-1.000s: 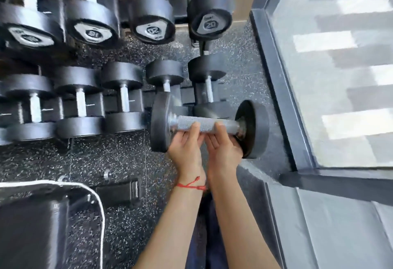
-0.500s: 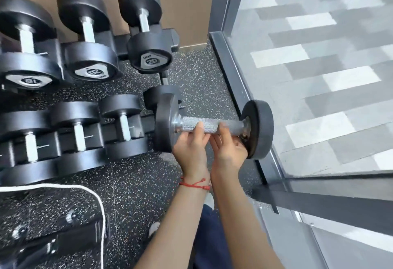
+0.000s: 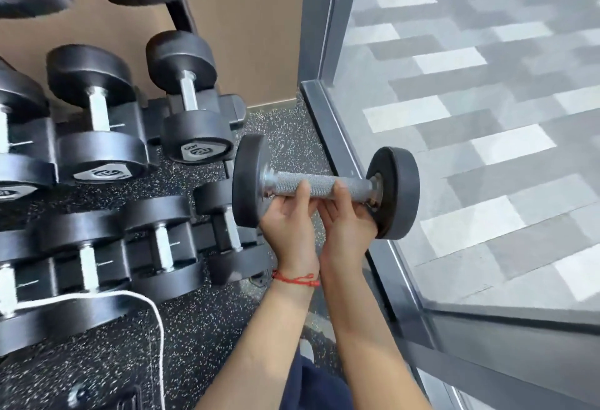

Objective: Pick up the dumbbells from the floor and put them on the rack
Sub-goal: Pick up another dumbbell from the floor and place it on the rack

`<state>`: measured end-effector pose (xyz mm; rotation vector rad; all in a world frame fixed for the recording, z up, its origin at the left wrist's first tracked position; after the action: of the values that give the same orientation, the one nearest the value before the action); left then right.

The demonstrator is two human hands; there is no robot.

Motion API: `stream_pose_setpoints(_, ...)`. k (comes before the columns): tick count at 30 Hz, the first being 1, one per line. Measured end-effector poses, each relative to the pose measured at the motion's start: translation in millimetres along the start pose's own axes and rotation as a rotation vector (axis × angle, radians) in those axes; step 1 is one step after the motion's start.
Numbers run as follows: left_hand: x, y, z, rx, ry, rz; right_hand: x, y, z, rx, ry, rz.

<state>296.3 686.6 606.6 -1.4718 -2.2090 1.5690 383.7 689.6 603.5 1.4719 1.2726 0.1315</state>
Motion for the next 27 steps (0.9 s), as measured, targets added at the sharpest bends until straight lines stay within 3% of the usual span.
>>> stream_pose_setpoints(14, 112.8, -23.3, -104.9, 0.039, 0.053, -0.014, 86.6, 39.1, -117.2, 0.009, -0.001, 0.067)
stream_pose_setpoints(27, 186.5, -21.2, -228.1, -0.039, -0.042, -0.166, 204.1, 105.0, -213.4, -0.028, 0.244, 0.051)
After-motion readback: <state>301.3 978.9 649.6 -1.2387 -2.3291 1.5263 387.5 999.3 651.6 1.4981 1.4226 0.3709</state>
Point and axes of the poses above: each hand's wrist, its own x-axis towards the middle knuckle, its own z-axis out of the back of the hand, y = z × x, the point moved 6 cm from there along x, towards the middle knuckle, and after that the axes turned 5 degrees about -x, right-handed, at the moved point
